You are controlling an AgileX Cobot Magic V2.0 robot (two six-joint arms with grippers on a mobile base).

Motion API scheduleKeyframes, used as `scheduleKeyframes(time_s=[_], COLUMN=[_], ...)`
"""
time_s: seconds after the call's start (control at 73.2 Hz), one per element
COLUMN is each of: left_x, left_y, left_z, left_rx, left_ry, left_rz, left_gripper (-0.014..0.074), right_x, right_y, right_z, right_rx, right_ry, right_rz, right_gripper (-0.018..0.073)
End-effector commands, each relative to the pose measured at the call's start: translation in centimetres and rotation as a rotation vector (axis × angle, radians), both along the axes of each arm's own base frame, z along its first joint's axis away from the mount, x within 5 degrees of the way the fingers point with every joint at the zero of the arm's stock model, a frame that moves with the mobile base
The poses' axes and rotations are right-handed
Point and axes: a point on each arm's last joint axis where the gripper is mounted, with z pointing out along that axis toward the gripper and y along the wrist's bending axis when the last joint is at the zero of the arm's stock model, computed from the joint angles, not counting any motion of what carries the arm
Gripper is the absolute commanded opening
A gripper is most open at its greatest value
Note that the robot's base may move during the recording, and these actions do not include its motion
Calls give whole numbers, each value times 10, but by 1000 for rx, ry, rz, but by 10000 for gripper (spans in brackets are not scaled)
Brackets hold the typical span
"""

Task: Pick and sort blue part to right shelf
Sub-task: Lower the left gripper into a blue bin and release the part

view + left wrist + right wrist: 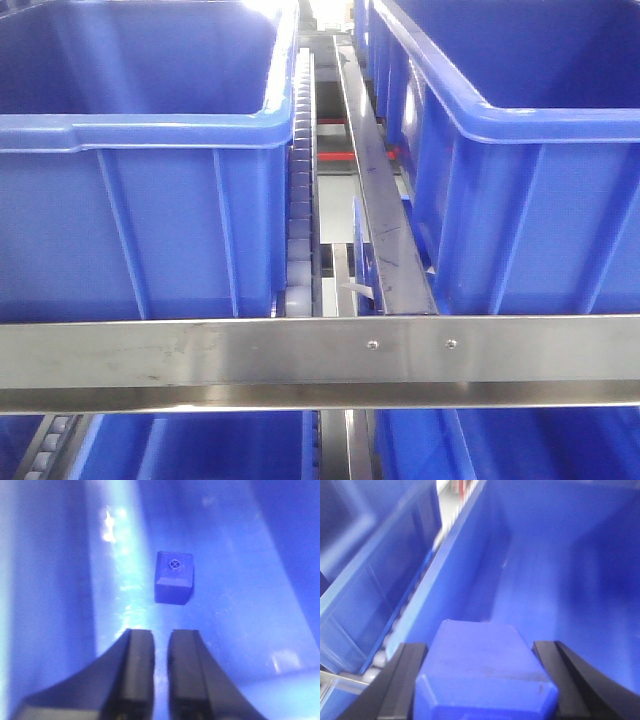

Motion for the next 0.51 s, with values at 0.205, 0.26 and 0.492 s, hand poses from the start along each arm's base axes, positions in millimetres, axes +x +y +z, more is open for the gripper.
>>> scheduleKeyframes(time_s=[0.205,0.26,0.492], left_x=[-65,-74,-100], left_y=[13,15,20], left_z=[24,24,20], left_rx=[-23,-28,-43], left_ry=[-340,-367,-437], left_rz=[-8,-8,-6], left_gripper=[127,127,127], right_x=[102,124,215], right_y=[17,12,-13], right_z=[51,50,20], right_rx=[-66,-82,-201], right_ry=[260,329,479], right_rz=[-121,-169,-243], right_gripper=[228,228,228])
